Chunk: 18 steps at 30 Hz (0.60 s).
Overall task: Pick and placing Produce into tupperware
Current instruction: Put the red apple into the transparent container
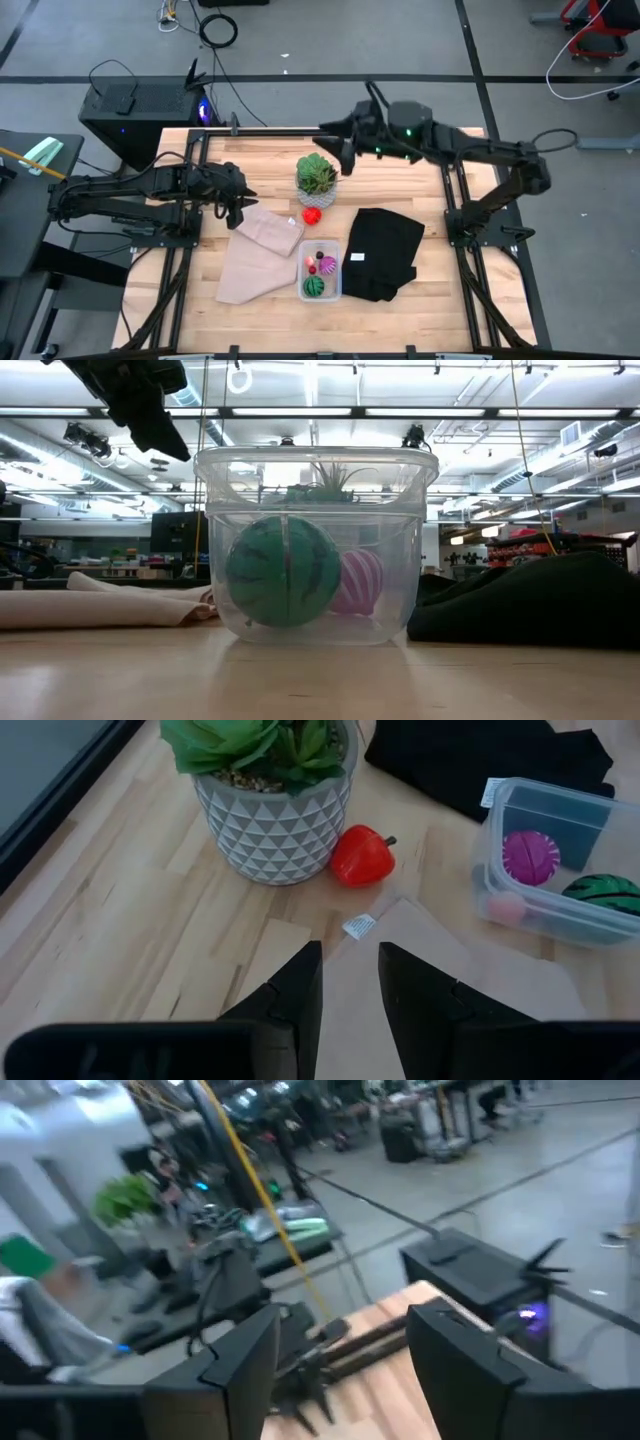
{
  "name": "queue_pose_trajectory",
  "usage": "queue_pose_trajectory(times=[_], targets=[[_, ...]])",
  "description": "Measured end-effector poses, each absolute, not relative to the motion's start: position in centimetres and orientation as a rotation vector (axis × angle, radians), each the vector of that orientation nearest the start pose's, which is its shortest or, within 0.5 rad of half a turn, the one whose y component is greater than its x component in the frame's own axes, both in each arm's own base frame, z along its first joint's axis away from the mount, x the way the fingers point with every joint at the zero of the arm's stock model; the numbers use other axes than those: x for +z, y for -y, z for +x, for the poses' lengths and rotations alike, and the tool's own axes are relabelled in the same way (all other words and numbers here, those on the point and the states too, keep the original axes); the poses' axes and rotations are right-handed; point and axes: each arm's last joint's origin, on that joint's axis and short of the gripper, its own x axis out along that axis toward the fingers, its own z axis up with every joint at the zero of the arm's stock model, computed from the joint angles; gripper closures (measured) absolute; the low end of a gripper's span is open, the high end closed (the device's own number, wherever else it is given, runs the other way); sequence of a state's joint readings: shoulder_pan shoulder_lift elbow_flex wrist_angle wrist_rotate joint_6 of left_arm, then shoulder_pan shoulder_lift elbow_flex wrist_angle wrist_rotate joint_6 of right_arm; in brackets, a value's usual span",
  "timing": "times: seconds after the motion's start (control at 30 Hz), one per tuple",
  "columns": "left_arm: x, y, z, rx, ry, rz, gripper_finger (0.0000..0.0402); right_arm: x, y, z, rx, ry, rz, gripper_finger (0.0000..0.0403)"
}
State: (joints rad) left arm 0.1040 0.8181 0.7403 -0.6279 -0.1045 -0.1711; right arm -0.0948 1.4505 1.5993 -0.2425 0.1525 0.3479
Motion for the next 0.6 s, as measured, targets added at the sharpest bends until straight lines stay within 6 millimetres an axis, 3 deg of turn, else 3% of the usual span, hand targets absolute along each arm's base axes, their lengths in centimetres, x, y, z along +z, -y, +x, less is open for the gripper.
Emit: queue_pose_trajectory(times=[0.1, 0.3, 0.6], targets=[[27.4, -2.0, 16.1, 0.26, -0.688, -0.163, 0.0294, 42.7, 3.2, 30.2, -0.219, 0.004, 0.369, 0.0185], [27.4, -2.0, 16.1, 0.26, -0.688, -0.162, 0.0294, 37.0, 2.8, 25.0, -0.247, -0.039, 0.478, 0.02], [27.5, -2.0, 16.1, 0.278, -0.684, -0.144, 0.0294, 31.6, 2.2, 17.0, -0.285, 0.111, 0.628, 0.0224]])
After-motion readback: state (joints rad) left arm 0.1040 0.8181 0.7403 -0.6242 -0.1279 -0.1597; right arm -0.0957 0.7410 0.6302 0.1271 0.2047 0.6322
